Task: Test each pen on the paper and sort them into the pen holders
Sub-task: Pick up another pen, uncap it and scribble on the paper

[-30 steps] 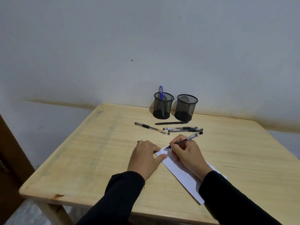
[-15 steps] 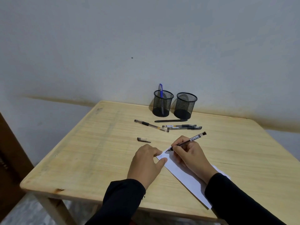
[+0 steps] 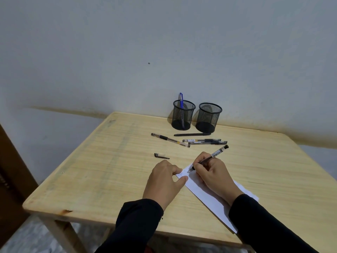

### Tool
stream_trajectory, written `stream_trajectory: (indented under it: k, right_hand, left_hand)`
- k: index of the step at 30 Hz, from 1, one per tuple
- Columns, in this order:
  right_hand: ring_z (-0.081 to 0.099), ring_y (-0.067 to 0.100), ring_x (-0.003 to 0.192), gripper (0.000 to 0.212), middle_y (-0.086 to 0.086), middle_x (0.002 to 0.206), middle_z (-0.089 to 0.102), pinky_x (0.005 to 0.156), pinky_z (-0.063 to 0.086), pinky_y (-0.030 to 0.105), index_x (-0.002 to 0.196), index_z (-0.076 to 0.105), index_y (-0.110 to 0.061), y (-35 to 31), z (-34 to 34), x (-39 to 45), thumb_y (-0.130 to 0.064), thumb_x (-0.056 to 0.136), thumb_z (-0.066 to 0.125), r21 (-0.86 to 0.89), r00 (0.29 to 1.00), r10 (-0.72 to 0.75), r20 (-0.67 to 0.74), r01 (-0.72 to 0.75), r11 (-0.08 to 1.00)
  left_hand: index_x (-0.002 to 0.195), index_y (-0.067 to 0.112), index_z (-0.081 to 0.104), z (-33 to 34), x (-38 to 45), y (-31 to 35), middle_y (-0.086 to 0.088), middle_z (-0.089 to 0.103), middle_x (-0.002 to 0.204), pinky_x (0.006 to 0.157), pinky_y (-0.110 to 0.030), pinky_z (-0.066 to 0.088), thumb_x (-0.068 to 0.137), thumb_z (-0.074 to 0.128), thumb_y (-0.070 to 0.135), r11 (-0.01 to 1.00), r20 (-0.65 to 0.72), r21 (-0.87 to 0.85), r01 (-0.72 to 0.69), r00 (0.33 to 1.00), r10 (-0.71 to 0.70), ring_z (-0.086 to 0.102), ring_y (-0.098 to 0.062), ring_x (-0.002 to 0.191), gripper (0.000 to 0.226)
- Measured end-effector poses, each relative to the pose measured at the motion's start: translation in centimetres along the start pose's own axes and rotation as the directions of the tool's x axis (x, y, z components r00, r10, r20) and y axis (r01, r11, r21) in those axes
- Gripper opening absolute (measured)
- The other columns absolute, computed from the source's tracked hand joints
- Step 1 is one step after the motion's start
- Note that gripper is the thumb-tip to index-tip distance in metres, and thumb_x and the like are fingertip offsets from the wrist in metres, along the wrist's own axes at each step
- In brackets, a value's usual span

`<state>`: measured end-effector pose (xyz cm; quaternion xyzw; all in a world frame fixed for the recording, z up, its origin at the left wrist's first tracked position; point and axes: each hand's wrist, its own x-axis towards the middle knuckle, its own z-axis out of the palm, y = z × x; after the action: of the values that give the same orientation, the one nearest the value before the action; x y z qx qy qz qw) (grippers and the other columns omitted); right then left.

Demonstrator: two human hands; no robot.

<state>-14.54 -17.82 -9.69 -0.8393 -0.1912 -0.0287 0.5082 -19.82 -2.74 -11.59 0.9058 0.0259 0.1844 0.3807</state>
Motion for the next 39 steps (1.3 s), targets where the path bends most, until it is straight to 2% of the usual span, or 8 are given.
stream_trajectory:
  k: [5, 9, 23, 28, 30, 33, 36, 39]
  right_hand:
    - [0.049, 0.006, 0.052, 0.021, -0.001, 0.068, 0.058, 0.053, 0.040, 0.015, 0.070, 0.062, -0.012, -0.2, 0.2, 0.1, -0.006, 0.088, 0.053, -0.005, 1.000, -0.006, -0.008, 0.006, 1.000]
    - [0.049, 0.013, 0.054, 0.021, 0.003, 0.062, 0.057, 0.054, 0.040, 0.019, 0.070, 0.059, -0.015, -0.1, 0.2, 0.0, -0.005, 0.088, 0.053, 0.002, 1.000, 0.007, -0.025, -0.007, 1.000]
    - [0.045, 0.005, 0.052, 0.022, 0.001, 0.065, 0.054, 0.050, 0.038, 0.013, 0.070, 0.058, -0.013, -0.5, 0.2, -0.1, -0.005, 0.089, 0.051, 0.001, 0.997, 0.028, -0.065, -0.028, 1.000]
    - [0.048, 0.013, 0.055, 0.014, 0.002, 0.062, 0.056, 0.045, 0.035, 0.016, 0.079, 0.060, -0.007, -0.7, -0.8, 0.2, -0.012, 0.091, 0.053, 0.232, 0.976, 0.175, -0.128, -0.142, 0.962]
    - [0.048, 0.013, 0.053, 0.013, 0.005, 0.061, 0.057, 0.042, 0.034, 0.019, 0.083, 0.060, -0.008, -1.5, -1.5, 0.4, -0.014, 0.092, 0.053, 0.348, 0.968, 0.238, -0.082, -0.196, 0.917]
    - [0.046, 0.015, 0.050, 0.017, 0.007, 0.061, 0.057, 0.038, 0.030, 0.021, 0.083, 0.062, -0.005, -3.0, -2.4, 0.9, -0.013, 0.092, 0.049, 0.469, 0.973, 0.228, -0.033, -0.187, 0.863]
    - [0.049, 0.014, 0.048, 0.018, 0.011, 0.064, 0.059, 0.036, 0.029, 0.021, 0.091, 0.061, -0.003, -4.1, -2.7, 1.3, -0.010, 0.094, 0.044, 0.488, 0.979, 0.200, -0.025, -0.163, 0.858]
    - [0.053, 0.014, 0.049, 0.009, 0.008, 0.065, 0.062, 0.035, 0.033, 0.020, 0.088, 0.054, -0.008, -4.7, -2.5, 1.3, -0.010, 0.095, 0.048, 0.470, 0.988, 0.149, -0.034, -0.116, 0.875]
  left_hand:
    - [0.112, 0.019, 0.069, 0.0, 0.1, -0.2, 0.009, 0.056, 0.097, 0.087, -0.018, 0.046, 0.082, 0.066, 0.037, 1.000, -0.002, 0.002, -0.001, 1.000, 0.001, 0.055, -0.006, 0.096, 0.034]
    - [0.112, 0.019, 0.069, 0.0, 0.1, -0.1, 0.010, 0.053, 0.095, 0.088, -0.019, 0.047, 0.082, 0.067, 0.037, 1.000, -0.004, -0.001, -0.005, 1.000, 0.005, 0.055, -0.006, 0.096, 0.034]
    - [0.110, 0.018, 0.069, 0.1, 0.0, -0.2, 0.007, 0.057, 0.099, 0.090, -0.024, 0.048, 0.082, 0.068, 0.036, 1.000, 0.015, 0.006, 0.016, 1.000, -0.016, 0.056, -0.008, 0.098, 0.033]
    - [0.105, 0.020, 0.069, -1.1, 1.3, -0.4, 0.009, 0.056, 0.099, 0.075, -0.007, 0.040, 0.083, 0.067, 0.032, 0.996, -0.094, -0.073, 0.044, 0.994, -0.051, 0.057, 0.001, 0.085, 0.025]
    - [0.116, 0.021, 0.064, -2.2, 2.6, -1.2, 0.005, 0.057, 0.109, 0.086, -0.015, 0.039, 0.087, 0.062, 0.030, 0.997, -0.159, -0.025, 0.068, 0.985, -0.071, 0.055, -0.010, 0.103, 0.030]
    - [0.124, 0.022, 0.059, -3.2, 4.1, -2.4, 0.004, 0.054, 0.124, 0.092, -0.021, 0.033, 0.091, 0.056, 0.028, 0.971, -0.070, 0.183, 0.153, 0.987, -0.142, 0.043, -0.015, 0.118, 0.033]
    - [0.104, 0.022, 0.068, -3.2, 4.7, -2.4, 0.003, 0.061, 0.105, 0.080, -0.022, 0.037, 0.089, 0.060, 0.025, 0.962, -0.033, 0.206, 0.179, 0.984, -0.176, 0.051, -0.015, 0.105, 0.017]
    - [0.093, 0.019, 0.068, -3.5, 5.0, -1.2, 0.001, 0.064, 0.090, 0.067, -0.015, 0.044, 0.087, 0.063, 0.015, 0.978, -0.071, -0.052, 0.200, 0.977, -0.203, 0.058, -0.008, 0.080, 0.009]
